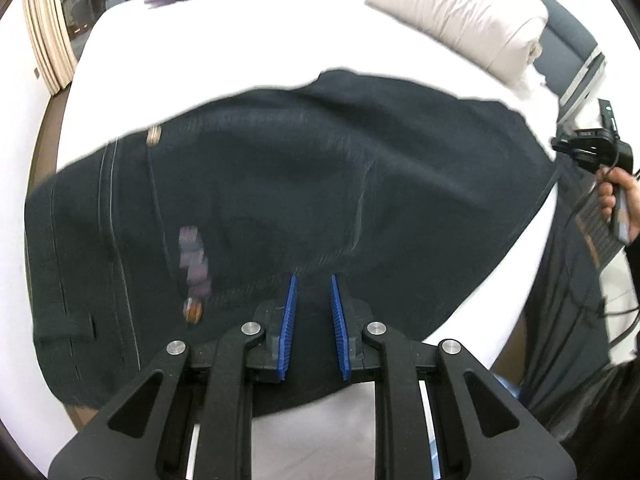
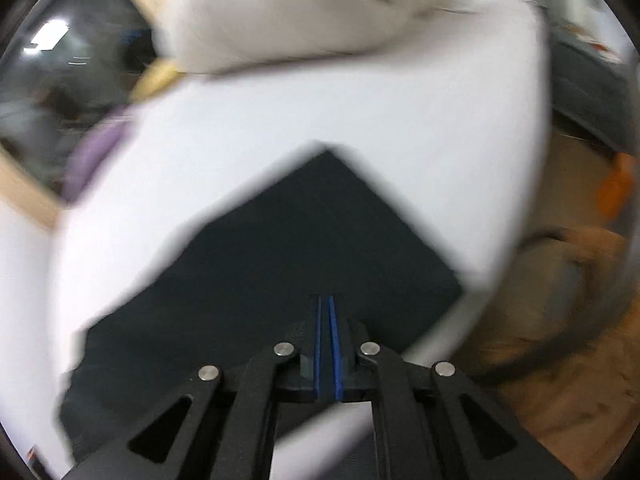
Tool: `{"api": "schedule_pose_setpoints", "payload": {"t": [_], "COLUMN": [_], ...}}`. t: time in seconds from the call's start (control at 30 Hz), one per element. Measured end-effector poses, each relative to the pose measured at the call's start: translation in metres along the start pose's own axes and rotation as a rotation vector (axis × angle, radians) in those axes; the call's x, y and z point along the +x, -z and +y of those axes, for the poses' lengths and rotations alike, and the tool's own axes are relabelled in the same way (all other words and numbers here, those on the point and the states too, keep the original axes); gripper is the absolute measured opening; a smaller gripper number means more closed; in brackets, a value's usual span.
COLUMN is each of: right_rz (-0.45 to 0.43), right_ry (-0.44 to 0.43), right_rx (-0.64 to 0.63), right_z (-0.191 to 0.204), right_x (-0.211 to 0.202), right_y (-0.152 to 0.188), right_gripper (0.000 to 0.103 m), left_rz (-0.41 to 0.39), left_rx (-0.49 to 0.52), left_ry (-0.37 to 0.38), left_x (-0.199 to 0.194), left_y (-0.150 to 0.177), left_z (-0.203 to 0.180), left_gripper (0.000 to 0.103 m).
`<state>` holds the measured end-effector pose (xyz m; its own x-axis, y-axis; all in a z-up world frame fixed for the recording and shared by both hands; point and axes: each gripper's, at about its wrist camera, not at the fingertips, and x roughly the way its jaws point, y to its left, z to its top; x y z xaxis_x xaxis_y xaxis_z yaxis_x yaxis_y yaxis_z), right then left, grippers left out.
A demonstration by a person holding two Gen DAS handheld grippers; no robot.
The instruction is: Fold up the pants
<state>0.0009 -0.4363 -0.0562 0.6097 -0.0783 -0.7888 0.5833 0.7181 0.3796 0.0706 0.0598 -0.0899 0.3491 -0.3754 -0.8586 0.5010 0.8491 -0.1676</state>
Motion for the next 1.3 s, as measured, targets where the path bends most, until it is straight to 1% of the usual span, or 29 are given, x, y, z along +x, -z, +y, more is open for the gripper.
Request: {"api": "schedule_pose_setpoints", "payload": {"t": [0.03,0.07,0.1,0.13,0.2,0.27,0.3,0.37,0.4,0.43,0.5,0.53,0.57,0.63,0.67,0.73,0.83,0.87,0.9,0.93,1.0,1.03,1.07,1.13,1.17,1.2,1.23,1.27,1.3], "right_rz": [0.019,0.044,0.09,0.155,0.274,0.356,0.402,0.479,0.478,0.473,0.475,0.451,0.408,0.289,0.234,0.129,0.008,-0.013,-0.027,-0.021,0.031,0.089,0.128,0.263,0.325,0.363,0.391,0.398,0.388], "right_ry": [-0.132,-0.235,-0.369,-0.48,-0.646,-0.714,-0.723,-0.716,-0.673,-0.628,-0.661,-0.671,-0.652,-0.57,-0.525,-0.402,-0.231,-0.217,-0.247,-0.34,-0.476,-0.568,-0.614,-0.71,-0.718,-0.689,-0.642,-0.627,-0.66], "right_rx": [-0.055,-0.086,-0.11,-0.118,-0.117,-0.161,-0.188,-0.221,-0.243,-0.246,-0.154,-0.122,-0.109,-0.076,-0.028,0.086,0.19,0.2,0.192,0.157,0.084,0.026,-0.004,-0.066,-0.102,-0.136,-0.158,-0.14,-0.095], "right_z": [0.032,0.055,0.086,0.116,0.166,0.213,0.236,0.258,0.26,0.259,0.237,0.224,0.214,0.183,0.16,0.107,0.051,0.04,0.044,0.053,0.081,0.109,0.124,0.16,0.171,0.18,0.176,0.162,0.145], "right_x": [0.005,0.012,0.024,0.04,0.073,0.103,0.122,0.154,0.167,0.18,0.201,0.204,0.203,0.197,0.194,0.185,0.146,0.129,0.114,0.1,0.086,0.084,0.084,0.098,0.11,0.119,0.128,0.137,0.142], "right_y": [0.004,0.009,0.017,0.026,0.043,0.061,0.071,0.084,0.085,0.083,0.068,0.057,0.046,0.018,0.001,-0.029,-0.051,-0.052,-0.048,-0.042,-0.02,0.003,0.018,0.062,0.082,0.099,0.108,0.11,0.104], "right_gripper": [0.008,0.008,0.008,0.008,0.008,0.008,0.008,0.008,0.007,0.0,0.0,0.0,0.0,0.0,0.0,0.0,0.002,0.007,0.007,0.007,0.006,0.006,0.006,0.006,0.006,0.006,0.005,0.0,0.0], "left_rz": [-0.019,-0.037,-0.052,-0.072,-0.097,-0.087,-0.076,-0.045,-0.026,-0.017,-0.03,-0.049,-0.057,-0.07,-0.072,-0.076,-0.083,-0.087,-0.1,-0.114,-0.137,-0.134,-0.118,-0.075,-0.059,-0.054,-0.073,-0.087,-0.098], "left_rx": [0.002,0.009,0.016,0.017,0.001,-0.044,-0.072,-0.114,-0.129,-0.136,-0.148,-0.173,-0.195,-0.233,-0.231,-0.219,-0.236,-0.245,-0.247,-0.244,-0.213,-0.184,-0.158,-0.126,-0.131,-0.145,-0.166,-0.188,-0.206], "left_ry": [0.011,0.011,0.005,0.002,0.011,-0.002,-0.014,-0.032,-0.043,-0.041,-0.016,0.016,0.035,0.065,0.062,0.049,0.023,0.007,0.009,0.026,0.042,0.032,0.015,-0.029,-0.041,-0.039,-0.015,-0.003,0.003], "left_x": [-0.002,-0.002,-0.001,0.002,0.009,0.024,0.032,0.046,0.051,0.054,0.055,0.053,0.052,0.05,0.049,0.046,0.039,0.033,0.027,0.024,0.022,0.025,0.03,0.043,0.046,0.048,0.043,0.038,0.033], "left_y": [-0.009,-0.019,-0.03,-0.044,-0.062,-0.076,-0.08,-0.082,-0.079,-0.072,-0.061,-0.055,-0.054,-0.051,-0.051,-0.049,-0.046,-0.046,-0.047,-0.051,-0.062,-0.067,-0.07,-0.067,-0.061,-0.054,-0.045,-0.038,-0.031], "left_z": [-0.003,-0.006,-0.009,-0.012,-0.011,-0.001,0.006,0.022,0.03,0.038,0.048,0.056,0.06,0.067,0.068,0.066,0.065,0.063,0.058,0.052,0.034,0.023,0.015,0.009,0.013,0.019,0.027,0.035,0.042], "left_gripper": [0.017,0.017,0.017,0.017,0.017,0.017,0.017,0.017,0.017,0.017,0.017,0.017,0.017,0.017,0.017,0.017,0.017,0.017,0.017,0.017,0.017,0.017,0.017,0.017,0.017,0.017,0.017,0.017,0.017]}}
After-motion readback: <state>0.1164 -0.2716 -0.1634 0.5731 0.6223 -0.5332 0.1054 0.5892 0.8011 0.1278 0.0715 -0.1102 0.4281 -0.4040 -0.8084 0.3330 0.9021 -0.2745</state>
